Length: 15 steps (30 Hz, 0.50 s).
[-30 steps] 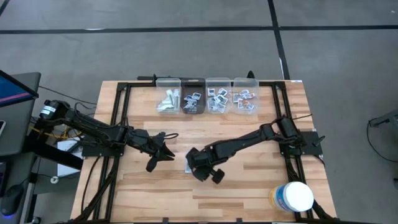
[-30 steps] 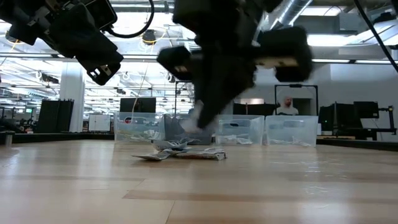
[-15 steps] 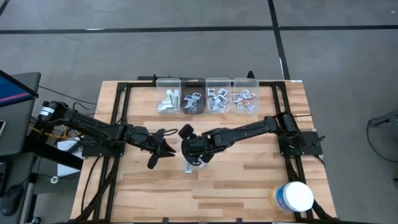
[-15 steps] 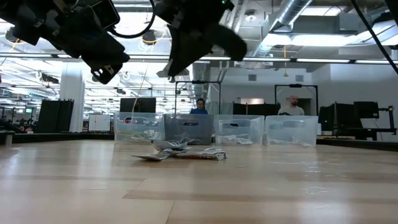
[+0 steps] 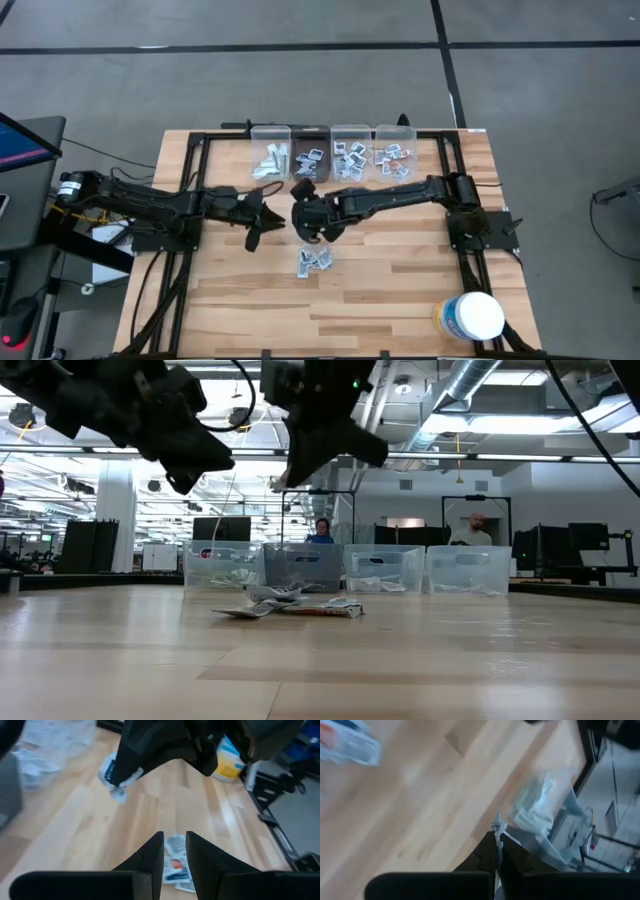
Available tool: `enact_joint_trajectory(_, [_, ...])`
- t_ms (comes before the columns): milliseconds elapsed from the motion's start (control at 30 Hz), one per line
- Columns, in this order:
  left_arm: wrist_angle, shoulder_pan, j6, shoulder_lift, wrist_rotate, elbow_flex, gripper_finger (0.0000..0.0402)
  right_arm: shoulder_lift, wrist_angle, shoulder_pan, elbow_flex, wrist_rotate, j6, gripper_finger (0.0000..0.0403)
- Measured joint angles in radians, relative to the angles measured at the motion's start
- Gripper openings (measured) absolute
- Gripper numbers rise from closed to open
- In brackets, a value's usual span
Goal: Pick & Place First Aid Supplies
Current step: Put the alcohol pad into the black bin
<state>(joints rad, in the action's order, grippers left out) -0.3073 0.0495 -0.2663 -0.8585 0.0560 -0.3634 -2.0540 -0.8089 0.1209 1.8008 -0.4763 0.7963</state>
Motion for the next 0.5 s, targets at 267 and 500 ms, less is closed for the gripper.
enact_joint_trajectory(267, [-0.006, -0.130, 0.000, 0.000, 0.000, 0.000, 0.0081, 0.000, 0.028, -0.132, 0.000, 0.011, -0.009, 0.0000])
enact_joint_trajectory(500, [-0.007, -0.237, 0.000, 0.000, 0.000, 0.000, 0.0081, -0.001, 0.126, -0.293, 0.000, 0.170, -0.012, 0.0000])
